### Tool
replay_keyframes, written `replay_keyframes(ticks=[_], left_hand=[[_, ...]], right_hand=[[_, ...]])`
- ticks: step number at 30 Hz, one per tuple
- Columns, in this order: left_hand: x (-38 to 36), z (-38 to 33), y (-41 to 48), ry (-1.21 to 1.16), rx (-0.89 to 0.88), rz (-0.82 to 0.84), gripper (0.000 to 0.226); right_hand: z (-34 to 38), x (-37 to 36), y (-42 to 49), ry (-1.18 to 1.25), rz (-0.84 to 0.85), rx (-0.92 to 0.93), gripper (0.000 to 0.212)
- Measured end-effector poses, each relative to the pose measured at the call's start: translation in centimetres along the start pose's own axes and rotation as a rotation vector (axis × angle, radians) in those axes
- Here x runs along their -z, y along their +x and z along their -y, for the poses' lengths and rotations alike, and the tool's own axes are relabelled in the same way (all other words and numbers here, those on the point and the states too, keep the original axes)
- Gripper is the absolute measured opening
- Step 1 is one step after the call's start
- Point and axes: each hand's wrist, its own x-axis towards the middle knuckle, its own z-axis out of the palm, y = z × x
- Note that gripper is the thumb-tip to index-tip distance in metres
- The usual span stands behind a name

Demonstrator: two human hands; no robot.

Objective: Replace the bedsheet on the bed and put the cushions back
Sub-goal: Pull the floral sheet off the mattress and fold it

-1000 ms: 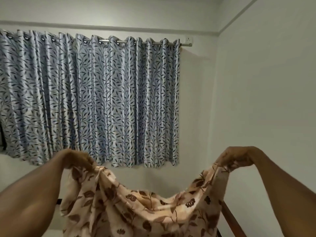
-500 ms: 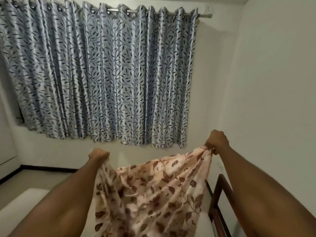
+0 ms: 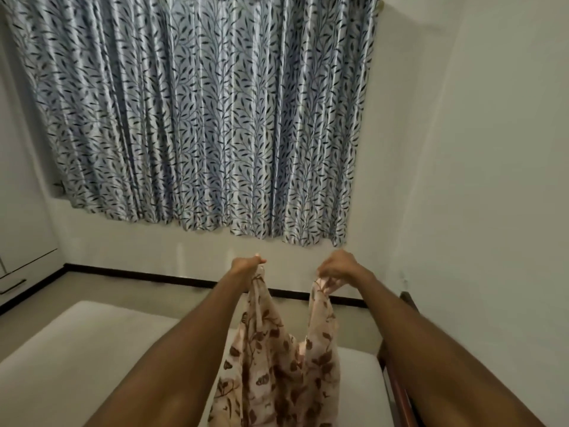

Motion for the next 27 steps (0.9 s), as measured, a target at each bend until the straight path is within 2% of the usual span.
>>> replay_keyframes(ticks=[6, 10, 14, 17, 22, 27], left_hand=[[-3.5, 1.4, -2.6, -0.033, -0.132, 0.226, 0.025], [-3.5, 2.2, -3.3, -0.062, -0.139, 0.481, 0.043], [-3.5, 3.0, -4.3, -0.081, -0.163, 0.621, 0.059], [-3.8, 3.6, -4.5, -0.033, -0.264, 0.647, 0.07], [-5.0, 4.4, -5.9, 0.046, -0.444, 0.629, 0.074], [-5.7, 4.9, -6.1, 0.019, -0.471, 0.603, 0.069]], right_hand=[[0.9, -5.2, -2.8, 0.216, 0.19, 0.056, 0.002], [0.2, -5.9, -3.1, 0.25, 0.127, 0.081, 0.003], [-0.7, -5.7, -3.0, 0.329, 0.089, 0.043, 0.013], [-1.1, -5.6, -3.0, 0.394, 0.103, 0.023, 0.014], [-1.8, -5.4, -3.2, 0.47, 0.082, 0.022, 0.018], [-2.1, -4.9, -3.3, 0.505, 0.039, 0.038, 0.024]])
